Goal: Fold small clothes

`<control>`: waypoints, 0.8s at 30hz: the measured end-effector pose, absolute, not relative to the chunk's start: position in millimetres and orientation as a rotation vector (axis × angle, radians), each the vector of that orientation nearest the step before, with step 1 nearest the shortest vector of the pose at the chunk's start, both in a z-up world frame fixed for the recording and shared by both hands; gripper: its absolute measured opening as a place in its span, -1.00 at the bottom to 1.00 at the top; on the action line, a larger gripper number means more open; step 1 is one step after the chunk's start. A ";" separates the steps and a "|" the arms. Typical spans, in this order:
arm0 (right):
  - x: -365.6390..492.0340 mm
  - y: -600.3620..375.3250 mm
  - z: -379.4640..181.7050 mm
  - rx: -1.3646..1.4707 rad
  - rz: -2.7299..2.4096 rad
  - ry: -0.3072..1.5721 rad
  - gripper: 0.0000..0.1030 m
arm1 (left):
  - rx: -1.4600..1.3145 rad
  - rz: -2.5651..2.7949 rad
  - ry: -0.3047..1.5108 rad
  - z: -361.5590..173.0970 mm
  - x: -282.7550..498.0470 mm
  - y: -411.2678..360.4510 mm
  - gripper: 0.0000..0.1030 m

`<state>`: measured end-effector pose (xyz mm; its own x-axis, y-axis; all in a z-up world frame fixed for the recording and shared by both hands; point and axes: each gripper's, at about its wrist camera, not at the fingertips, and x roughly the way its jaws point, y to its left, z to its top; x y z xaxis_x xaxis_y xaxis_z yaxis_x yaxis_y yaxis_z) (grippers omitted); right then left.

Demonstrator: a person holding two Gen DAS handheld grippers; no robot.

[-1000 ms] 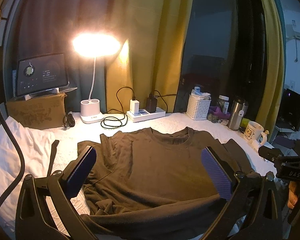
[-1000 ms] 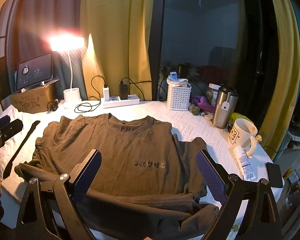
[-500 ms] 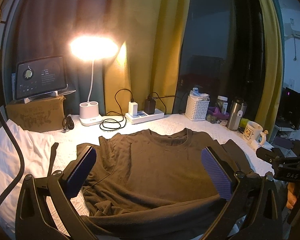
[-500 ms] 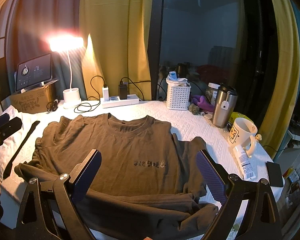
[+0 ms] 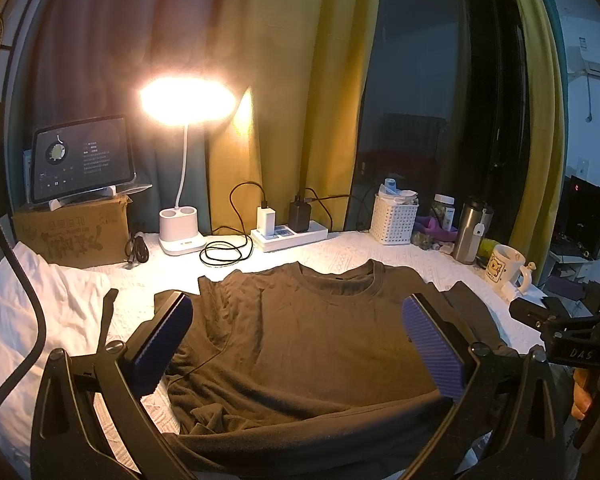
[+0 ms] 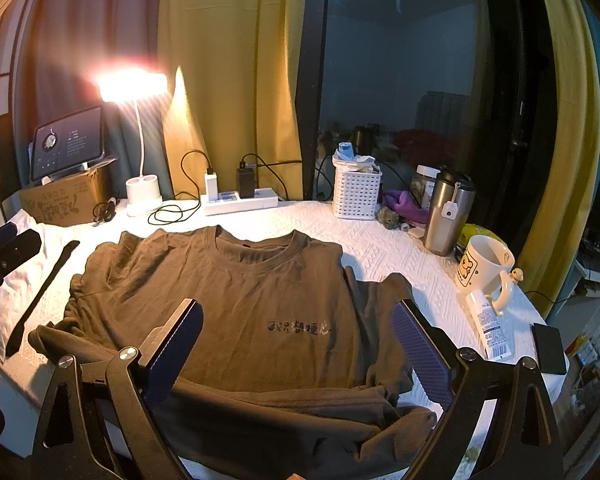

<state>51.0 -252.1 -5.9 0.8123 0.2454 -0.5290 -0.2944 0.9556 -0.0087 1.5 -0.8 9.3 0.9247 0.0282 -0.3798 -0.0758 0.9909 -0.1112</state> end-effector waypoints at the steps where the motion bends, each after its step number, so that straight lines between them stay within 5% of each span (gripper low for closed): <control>1: 51.1 -252.1 -5.9 -0.091 0.289 0.552 0.87 | -0.123 0.054 0.385 9.8 1.3 -1.2 1.00; 24: 52.8 -253.1 -5.9 -0.091 0.289 0.556 0.87 | -0.124 0.051 0.384 11.5 -0.6 -4.6 1.00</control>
<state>52.8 -253.1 -5.9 0.8100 0.2458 -0.5324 -0.2946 0.9556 -0.0070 -0.6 -4.6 11.5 0.9261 0.0266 -0.3763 -0.0734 0.9912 -0.1106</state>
